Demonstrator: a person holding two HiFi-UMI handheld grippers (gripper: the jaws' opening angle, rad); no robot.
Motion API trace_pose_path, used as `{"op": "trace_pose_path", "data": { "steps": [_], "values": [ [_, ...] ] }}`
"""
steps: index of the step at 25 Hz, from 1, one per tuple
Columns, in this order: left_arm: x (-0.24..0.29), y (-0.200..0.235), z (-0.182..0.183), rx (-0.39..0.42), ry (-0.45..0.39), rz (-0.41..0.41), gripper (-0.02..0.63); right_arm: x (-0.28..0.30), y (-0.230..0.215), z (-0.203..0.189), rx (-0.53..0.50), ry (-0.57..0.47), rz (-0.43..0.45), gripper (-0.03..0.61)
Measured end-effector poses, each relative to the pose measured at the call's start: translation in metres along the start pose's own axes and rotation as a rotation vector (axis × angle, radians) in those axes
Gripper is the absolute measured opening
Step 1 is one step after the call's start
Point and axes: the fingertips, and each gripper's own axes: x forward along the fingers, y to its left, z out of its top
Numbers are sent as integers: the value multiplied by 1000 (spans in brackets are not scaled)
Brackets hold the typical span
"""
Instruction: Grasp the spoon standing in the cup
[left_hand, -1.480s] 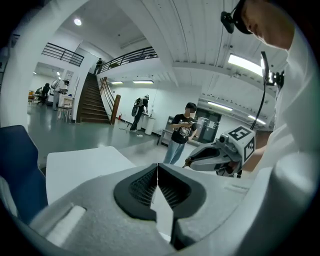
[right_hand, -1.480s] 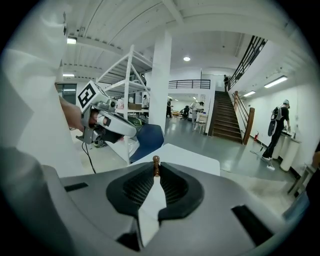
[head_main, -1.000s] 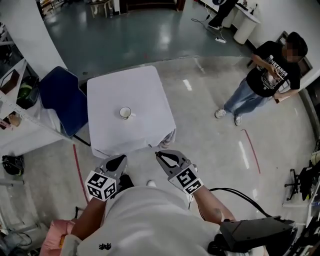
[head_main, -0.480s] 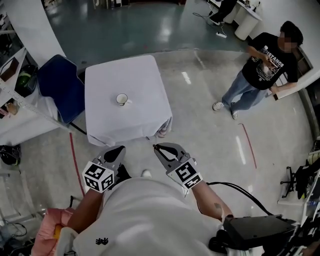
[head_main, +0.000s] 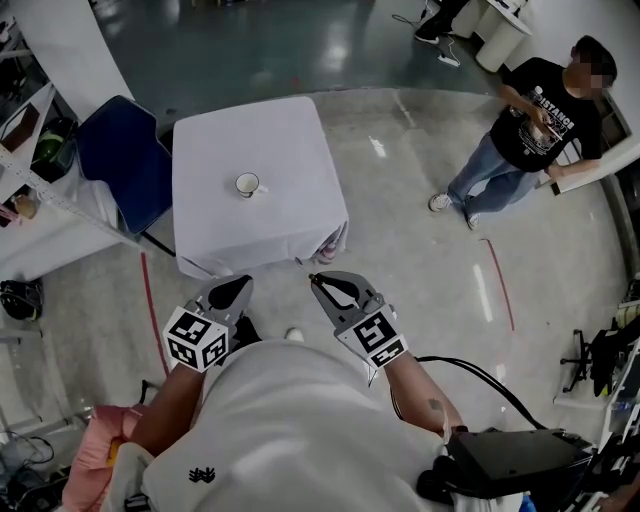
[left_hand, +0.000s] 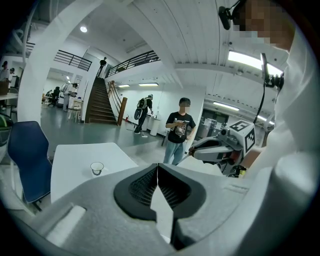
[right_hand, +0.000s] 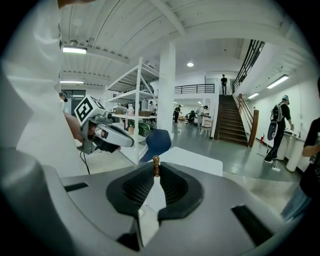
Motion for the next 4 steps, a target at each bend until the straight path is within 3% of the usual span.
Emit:
{"op": "trace_pose_path", "data": {
  "steps": [4],
  "values": [
    [-5,5,-3,-1,0,7,12,6,4,3,-6,-6,4,44]
  ]
}}
